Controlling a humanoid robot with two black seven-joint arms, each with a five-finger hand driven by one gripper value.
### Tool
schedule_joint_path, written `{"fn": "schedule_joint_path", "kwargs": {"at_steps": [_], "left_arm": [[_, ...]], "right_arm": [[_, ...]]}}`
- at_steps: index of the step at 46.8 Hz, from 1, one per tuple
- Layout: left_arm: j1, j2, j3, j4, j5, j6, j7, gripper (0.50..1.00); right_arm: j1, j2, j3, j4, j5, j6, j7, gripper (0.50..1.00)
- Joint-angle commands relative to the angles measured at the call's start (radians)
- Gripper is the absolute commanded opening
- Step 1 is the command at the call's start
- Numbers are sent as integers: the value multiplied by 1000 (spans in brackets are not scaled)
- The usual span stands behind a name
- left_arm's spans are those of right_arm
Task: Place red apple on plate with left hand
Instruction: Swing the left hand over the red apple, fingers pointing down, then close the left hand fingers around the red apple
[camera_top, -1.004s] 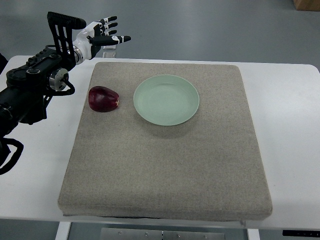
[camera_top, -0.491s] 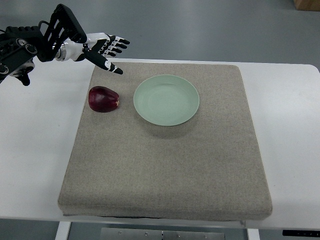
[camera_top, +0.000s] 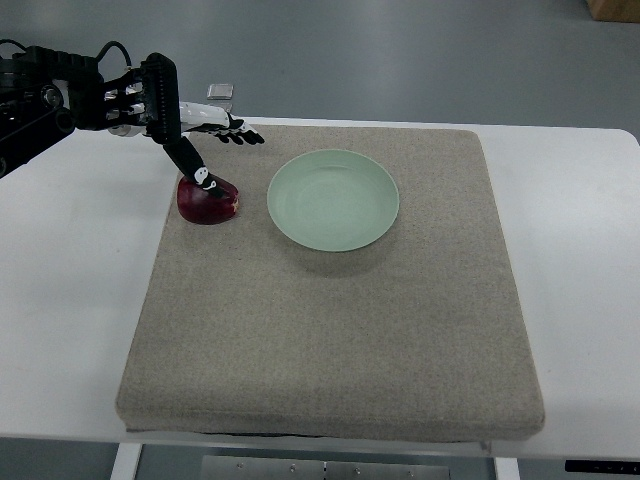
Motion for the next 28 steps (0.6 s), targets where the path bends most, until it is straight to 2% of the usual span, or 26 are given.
{"fn": "schedule_joint_path", "kwargs": {"at_steps": [1, 7, 10, 15, 28], "left_arm": [[1, 6, 1, -25, 20, -1, -4, 943], [-1, 7, 46, -46, 49, 0, -4, 939], [-1, 7, 58, -46, 65, 3, -4, 913], [-1, 7, 61, -45, 97, 6, -4, 904], [-1, 7, 64, -34, 120, 10, -4, 904]], "right_arm": [[0, 0, 0, 0, 0, 0, 0, 930], [0, 0, 0, 0, 0, 0, 0, 932], [0, 0, 0, 0, 0, 0, 0, 930], [0, 0, 0, 0, 0, 0, -1, 930], [0, 0, 0, 0, 0, 0, 0, 930]]}}
